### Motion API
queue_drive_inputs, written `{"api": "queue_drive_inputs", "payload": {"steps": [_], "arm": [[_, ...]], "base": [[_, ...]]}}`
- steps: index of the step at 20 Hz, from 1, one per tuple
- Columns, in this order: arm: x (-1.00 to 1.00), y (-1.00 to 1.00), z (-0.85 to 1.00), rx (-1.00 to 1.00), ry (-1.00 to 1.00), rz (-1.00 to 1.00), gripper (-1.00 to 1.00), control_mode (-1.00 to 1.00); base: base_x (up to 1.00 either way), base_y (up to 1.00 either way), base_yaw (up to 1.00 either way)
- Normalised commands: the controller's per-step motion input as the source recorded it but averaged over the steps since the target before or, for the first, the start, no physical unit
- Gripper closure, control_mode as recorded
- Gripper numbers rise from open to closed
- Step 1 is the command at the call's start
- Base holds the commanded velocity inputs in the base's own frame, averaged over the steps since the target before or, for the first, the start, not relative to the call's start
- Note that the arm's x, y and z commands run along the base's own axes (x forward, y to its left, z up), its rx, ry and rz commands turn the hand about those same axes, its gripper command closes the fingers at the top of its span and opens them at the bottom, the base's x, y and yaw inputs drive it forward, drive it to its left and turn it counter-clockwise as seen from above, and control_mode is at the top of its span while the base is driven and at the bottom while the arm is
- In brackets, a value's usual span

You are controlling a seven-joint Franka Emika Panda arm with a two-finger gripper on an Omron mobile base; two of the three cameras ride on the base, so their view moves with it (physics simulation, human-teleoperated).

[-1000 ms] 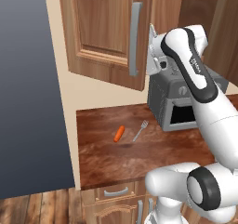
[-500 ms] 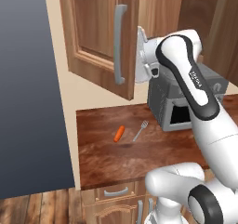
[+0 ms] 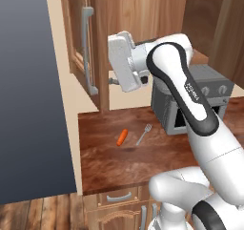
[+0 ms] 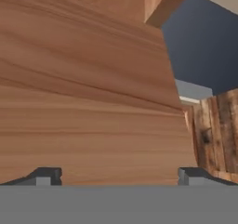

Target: Pick the pan from the cabinet and place it on the stove. Then turn on the stove burner for the pan.

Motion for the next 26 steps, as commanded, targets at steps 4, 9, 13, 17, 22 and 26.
{"api": "queue_drive_inputs", "payload": {"steps": [4,9,13,17,22,26], "arm": [[-0.36,0.52,0.00,0.00,0.00,0.07,-1.00,-1.00],[-0.21,0.43,0.00,0.00,0.01,0.04,-1.00,-1.00],[0.01,-0.14,0.00,0.00,0.00,0.03,-1.00,-1.00],[0.00,-0.45,0.00,0.00,-0.03,0.00,-1.00,-1.00],[0.07,-0.56,0.00,0.00,-0.02,-0.06,-1.00,-1.00],[0.14,-0.59,0.00,0.00,-0.02,-0.17,-1.00,-1.00]], "base": [[0.00,0.00,0.00],[0.00,0.00,0.00],[0.00,0.00,0.00],[0.00,0.00,0.00],[0.00,0.00,0.00],[0.00,0.00,0.00]]}}
